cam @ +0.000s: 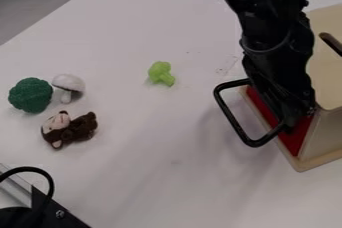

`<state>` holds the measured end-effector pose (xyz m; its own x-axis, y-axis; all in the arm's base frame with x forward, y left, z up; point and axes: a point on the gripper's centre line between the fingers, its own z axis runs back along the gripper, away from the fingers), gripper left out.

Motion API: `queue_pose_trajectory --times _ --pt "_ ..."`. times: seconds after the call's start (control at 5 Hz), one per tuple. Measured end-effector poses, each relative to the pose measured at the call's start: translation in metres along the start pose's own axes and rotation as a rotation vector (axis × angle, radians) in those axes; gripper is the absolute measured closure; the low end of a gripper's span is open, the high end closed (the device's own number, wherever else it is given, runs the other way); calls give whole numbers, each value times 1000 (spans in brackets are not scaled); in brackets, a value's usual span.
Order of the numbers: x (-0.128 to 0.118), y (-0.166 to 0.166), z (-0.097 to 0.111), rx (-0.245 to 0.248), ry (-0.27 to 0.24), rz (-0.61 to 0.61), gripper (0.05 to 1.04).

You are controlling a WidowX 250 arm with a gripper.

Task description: Close the drawer

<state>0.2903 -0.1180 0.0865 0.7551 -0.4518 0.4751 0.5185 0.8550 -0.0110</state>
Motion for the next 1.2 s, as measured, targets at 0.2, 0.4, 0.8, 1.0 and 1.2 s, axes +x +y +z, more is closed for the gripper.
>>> queue_pose_trajectory --times 0.2,0.4,0.8,1.0,1.2 --pt "-1 1 0 2 2 -7 85" --pt "4 3 24 15 -26 -22 85" --pt "1 5 89 58 -67 -23 85" --pt "-8 15 112 146 -64 -29 85" --pt "-9 16 114 155 -64 -28 85"
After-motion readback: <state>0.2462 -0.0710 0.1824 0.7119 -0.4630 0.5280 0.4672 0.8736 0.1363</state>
